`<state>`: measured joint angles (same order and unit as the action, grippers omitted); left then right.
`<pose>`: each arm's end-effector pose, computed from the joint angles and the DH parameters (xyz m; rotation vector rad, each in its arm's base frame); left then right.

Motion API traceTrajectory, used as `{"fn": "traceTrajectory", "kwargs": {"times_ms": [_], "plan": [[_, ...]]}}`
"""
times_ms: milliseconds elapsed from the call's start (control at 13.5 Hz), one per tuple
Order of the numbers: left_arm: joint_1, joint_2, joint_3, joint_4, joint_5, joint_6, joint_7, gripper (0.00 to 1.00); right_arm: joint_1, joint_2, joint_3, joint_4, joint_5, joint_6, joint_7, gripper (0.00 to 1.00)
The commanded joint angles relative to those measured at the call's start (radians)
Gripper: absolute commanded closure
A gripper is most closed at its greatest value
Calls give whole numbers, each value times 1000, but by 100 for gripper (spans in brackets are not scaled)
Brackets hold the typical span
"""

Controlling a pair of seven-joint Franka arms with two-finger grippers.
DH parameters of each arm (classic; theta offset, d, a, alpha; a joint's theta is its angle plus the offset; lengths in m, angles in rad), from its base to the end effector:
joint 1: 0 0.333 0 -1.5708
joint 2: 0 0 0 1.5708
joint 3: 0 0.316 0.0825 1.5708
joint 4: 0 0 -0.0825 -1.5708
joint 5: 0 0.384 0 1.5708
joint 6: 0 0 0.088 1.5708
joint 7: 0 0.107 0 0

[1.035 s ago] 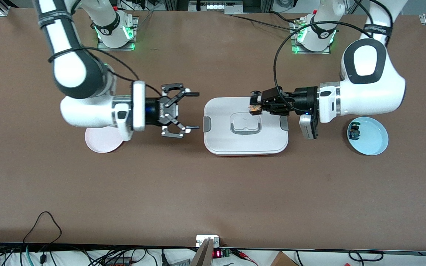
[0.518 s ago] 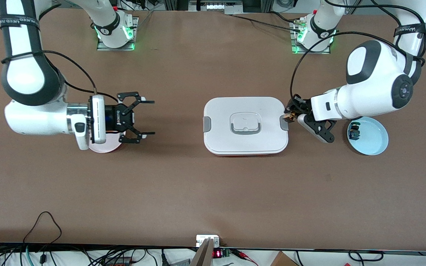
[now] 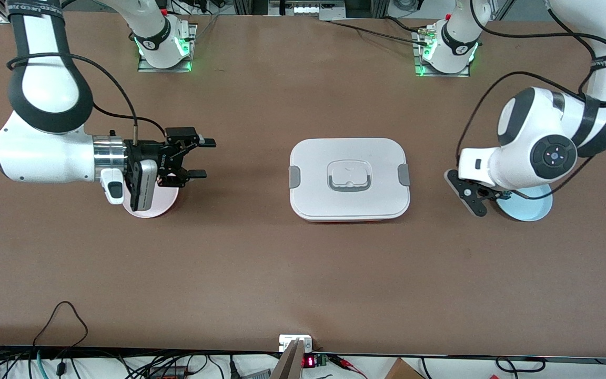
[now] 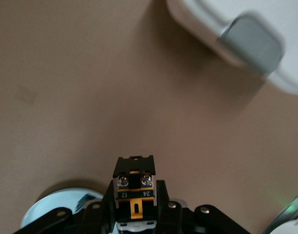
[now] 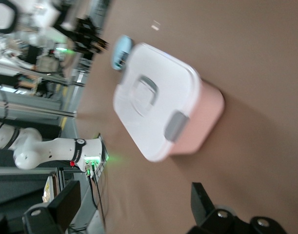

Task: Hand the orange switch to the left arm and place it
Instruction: 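Lower the switch onto the blue plate while the right gripper retreats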

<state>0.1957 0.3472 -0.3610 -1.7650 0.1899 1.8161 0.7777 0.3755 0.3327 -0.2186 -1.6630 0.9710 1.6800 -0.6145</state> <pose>0.6062 -0.0698 0.3587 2.6973 -1.4932 -0.4246 0.6086 0.1917 0.4297 -2.1634 -0.5536 0.0881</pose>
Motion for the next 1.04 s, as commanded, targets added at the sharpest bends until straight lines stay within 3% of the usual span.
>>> {"fn": "traceTrajectory", "kwargs": {"times_ms": [0, 148, 296, 518, 739, 961], "plan": [[100, 27, -10, 6, 95, -5, 223, 96, 23, -30, 7, 3, -182, 11, 296, 0], [152, 50, -10, 4, 176, 8, 328, 96, 33, -44, 11, 6, -344, 0, 412, 0], [203, 82, -10, 2, 212, 23, 427, 97, 39, -53, 13, 6, -566, -8, 476, 0], [301, 133, -12, -28, 223, 154, 686, 98, 28, -84, 12, 8, -826, -58, 518, 0], [389, 168, -10, -100, 223, 345, 871, 100, -32, -130, 7, 15, -931, -89, 518, 0], [398, 171, -9, -146, 235, 423, 885, 100, -102, -127, 4, 58, -950, -82, 594, 0]]}}
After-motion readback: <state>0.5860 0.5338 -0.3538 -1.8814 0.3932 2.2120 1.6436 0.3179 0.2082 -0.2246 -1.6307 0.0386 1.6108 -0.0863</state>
